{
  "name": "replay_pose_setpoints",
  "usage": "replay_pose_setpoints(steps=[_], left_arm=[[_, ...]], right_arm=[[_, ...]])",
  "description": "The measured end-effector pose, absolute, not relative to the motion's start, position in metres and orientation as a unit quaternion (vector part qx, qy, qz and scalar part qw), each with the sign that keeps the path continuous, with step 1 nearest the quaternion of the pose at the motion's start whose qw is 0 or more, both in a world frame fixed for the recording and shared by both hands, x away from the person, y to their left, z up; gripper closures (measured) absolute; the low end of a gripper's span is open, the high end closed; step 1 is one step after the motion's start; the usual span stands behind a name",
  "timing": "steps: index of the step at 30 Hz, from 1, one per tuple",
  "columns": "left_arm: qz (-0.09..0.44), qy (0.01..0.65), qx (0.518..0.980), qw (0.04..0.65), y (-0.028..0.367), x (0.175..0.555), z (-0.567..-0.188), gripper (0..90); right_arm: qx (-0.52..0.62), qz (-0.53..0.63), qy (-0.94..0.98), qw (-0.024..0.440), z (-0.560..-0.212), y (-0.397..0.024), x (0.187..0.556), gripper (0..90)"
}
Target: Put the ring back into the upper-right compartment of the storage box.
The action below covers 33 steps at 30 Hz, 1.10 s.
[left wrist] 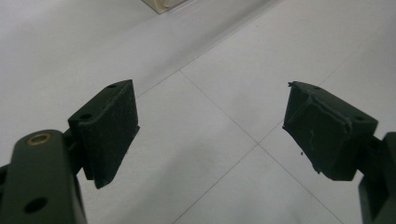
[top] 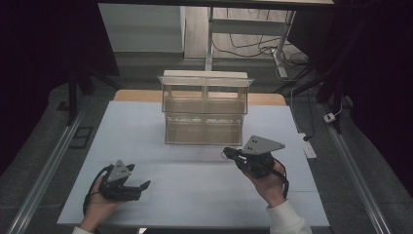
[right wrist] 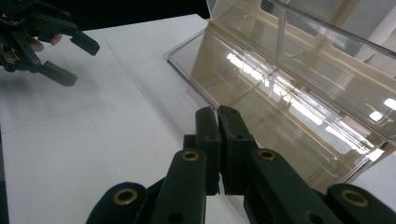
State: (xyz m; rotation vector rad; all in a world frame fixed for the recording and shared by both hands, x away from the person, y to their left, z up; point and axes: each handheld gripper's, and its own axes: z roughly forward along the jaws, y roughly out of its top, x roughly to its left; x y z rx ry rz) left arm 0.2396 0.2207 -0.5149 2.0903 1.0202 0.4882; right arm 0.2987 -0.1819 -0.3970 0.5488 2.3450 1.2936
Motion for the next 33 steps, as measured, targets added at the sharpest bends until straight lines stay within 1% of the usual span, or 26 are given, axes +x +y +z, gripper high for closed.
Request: replay_pose_setpoints(steps=[18, 25, 33], left_arm=[[0.187, 0.404, 0.812, 0.378, 0.222, 0.239, -0.514, 17.6], [0.186, 0.405, 0.811, 0.379, 0.223, 0.24, -0.514, 17.6], [0.186, 0.405, 0.811, 0.379, 0.223, 0.24, -0.514, 17.6]], right_arm=[[0.2, 0.477, 0.826, 0.223, -0.381, -0.191, 0.301, 87.3], [0.199, 0.471, 0.83, 0.224, -0.379, -0.185, 0.31, 87.3], [0.199, 0.477, 0.825, 0.228, -0.368, -0.181, 0.317, 87.3]])
